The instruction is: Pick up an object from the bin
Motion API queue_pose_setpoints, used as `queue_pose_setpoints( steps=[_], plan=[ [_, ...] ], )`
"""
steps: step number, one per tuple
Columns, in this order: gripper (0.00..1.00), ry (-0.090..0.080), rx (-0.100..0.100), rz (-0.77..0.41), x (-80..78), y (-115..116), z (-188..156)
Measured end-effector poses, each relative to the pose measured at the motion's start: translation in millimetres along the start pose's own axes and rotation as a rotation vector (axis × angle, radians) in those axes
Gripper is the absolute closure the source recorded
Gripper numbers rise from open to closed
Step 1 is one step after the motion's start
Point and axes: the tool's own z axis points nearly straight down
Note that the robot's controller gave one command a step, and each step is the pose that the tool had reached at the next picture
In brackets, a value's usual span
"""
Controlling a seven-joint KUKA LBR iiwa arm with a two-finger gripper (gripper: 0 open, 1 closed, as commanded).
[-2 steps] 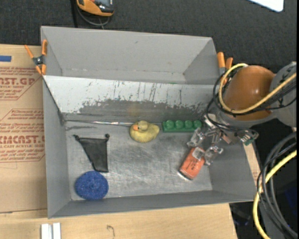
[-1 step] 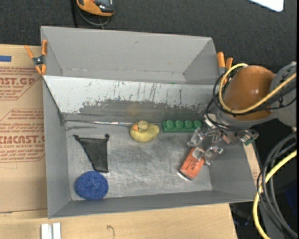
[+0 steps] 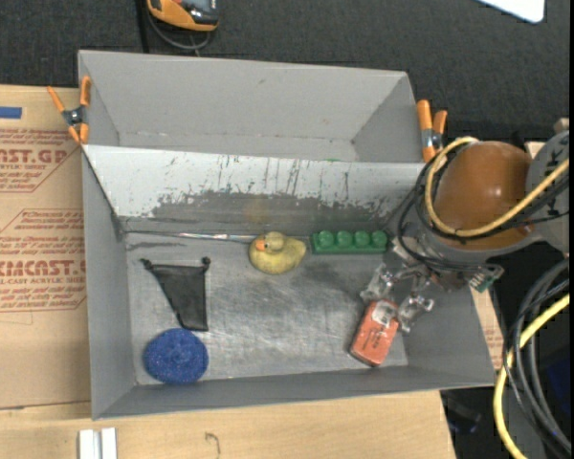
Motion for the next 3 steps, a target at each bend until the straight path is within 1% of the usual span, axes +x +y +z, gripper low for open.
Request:
queue_pose_setpoints(
  steps=[1, 2, 3],
  plan=[
    [1.0, 0.0, -0.001, -0.162, 34.1, 4, -92],
    [1.0, 0.0, -0.001, -0.162, 34.1, 4, -92],
    [1.0, 0.003, -0.004, -0.155, 30.2, 9, -129]
  ],
)
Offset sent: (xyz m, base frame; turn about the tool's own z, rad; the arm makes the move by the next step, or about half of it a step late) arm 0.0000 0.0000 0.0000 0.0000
